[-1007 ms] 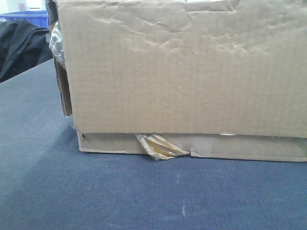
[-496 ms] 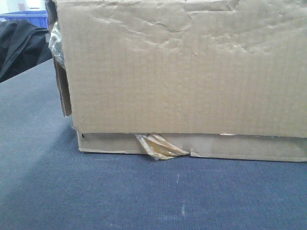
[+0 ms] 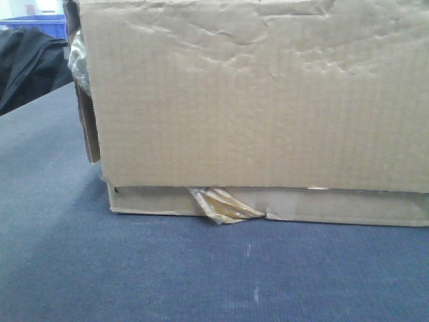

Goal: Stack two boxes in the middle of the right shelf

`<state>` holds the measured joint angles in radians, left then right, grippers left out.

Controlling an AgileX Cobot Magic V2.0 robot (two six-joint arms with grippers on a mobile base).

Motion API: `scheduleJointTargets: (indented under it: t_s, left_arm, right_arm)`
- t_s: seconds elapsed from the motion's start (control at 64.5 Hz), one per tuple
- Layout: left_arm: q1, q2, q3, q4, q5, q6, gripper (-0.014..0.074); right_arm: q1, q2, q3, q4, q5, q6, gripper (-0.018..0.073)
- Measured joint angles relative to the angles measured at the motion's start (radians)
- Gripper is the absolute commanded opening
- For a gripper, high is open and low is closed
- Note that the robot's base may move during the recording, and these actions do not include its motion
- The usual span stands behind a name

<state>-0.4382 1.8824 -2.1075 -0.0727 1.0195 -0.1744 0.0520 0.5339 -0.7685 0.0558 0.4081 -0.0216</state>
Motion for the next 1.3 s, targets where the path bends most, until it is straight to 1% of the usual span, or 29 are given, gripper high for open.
scheduleJointTargets:
  t_s: [0.031, 0.093, 0.108, 0.17, 0.186, 0.279, 0.341, 0.403, 0.465, 0.542, 0.62, 0.682, 0.744, 0.852, 0.992, 1.069, 1.208, 1.301]
  left_arm:
    - [0.0, 0.0, 0.0, -0.003, 0.0, -0.001, 0.0242]
    - [0.0, 0.0, 0.0, -0.013, -0.002, -0.002, 0.0405]
    - [0.0, 0.0, 0.0, -0.016, -0.002, -0.002, 0.0468]
    - [0.0, 0.0, -0.009, -0.028, -0.002, -0.003, 0.0623]
    - [0.0, 0.0, -0.011, -0.03, -0.002, -0.003, 0.0627]
    - [0.0, -0.004, -0.042, -0.037, 0.002, -0.006, 0.0547]
    - [0.0, -0.008, -0.068, -0.039, 0.007, -0.006, 0.0518]
    - [0.0, -0.02, -0.101, -0.039, 0.024, -0.006, 0.0515]
    - [0.0, -0.031, -0.144, -0.023, 0.058, -0.006, 0.0519]
    - [-0.002, -0.044, -0.19, 0.022, 0.11, -0.006, 0.0519]
    - [-0.002, -0.059, -0.228, 0.086, 0.171, -0.006, 0.0519]
    - [-0.002, -0.067, -0.239, 0.148, 0.186, -0.006, 0.0519]
    - [-0.002, -0.073, -0.243, 0.189, 0.197, -0.006, 0.0519]
    - [-0.002, -0.073, -0.243, 0.211, 0.207, 0.012, 0.0519]
    - [0.009, -0.08, -0.22, 0.207, 0.209, 0.026, 0.0519]
    - [0.05, -0.096, -0.174, 0.188, 0.209, 0.032, 0.0519]
    - [0.12, -0.125, -0.064, 0.111, 0.209, 0.075, 0.0519]
    - [0.132, -0.132, 0.013, 0.108, 0.209, 0.085, 0.0519]
  right_arm:
    - [0.0, 0.0, 0.0, 0.0, 0.0, 0.0, 0.0558]
    - [0.0, 0.0, 0.0, 0.0, 0.0, 0.0, 0.0558]
    - [0.0, 0.0, 0.0, 0.0, 0.0, 0.0, 0.0558]
    - [0.0, 0.0, 0.0, 0.0, 0.0, 0.0, 0.0558]
    - [0.0, 0.0, 0.0, 0.0, -0.002, 0.0, 0.0558]
    - [0.0, 0.0, 0.0, 0.0, -0.017, 0.0, 0.0559]
    - [0.0, 0.0, 0.0, 0.0, -0.025, 0.0, 0.0559]
    - [0.0, 0.0, 0.0, 0.0, -0.031, 0.0, 0.056]
    - [0.0, 0.0, 0.0, 0.0, -0.031, 0.0, 0.056]
    - [0.0, 0.0, -0.002, 0.0, -0.023, 0.0, 0.056]
    - [0.0, 0.002, -0.015, 0.0, -0.001, 0.0, 0.056]
    - [0.003, 0.016, -0.039, 0.0, 0.018, 0.0, 0.056]
    - [0.01, 0.044, -0.084, 0.0, 0.041, 0.0, 0.056]
    - [0.027, 0.133, -0.189, 0.0, 0.112, 0.0, 0.056]
    - [0.038, 0.278, -0.36, 0.0, 0.271, -0.002, 0.056]
    - [0.038, 0.369, -0.461, 0.005, 0.361, -0.017, 0.056]
    - [0.04, 0.513, -0.593, 0.025, 0.477, -0.041, 0.056]
    - [0.04, 0.599, -0.657, 0.04, 0.552, -0.053, 0.056]
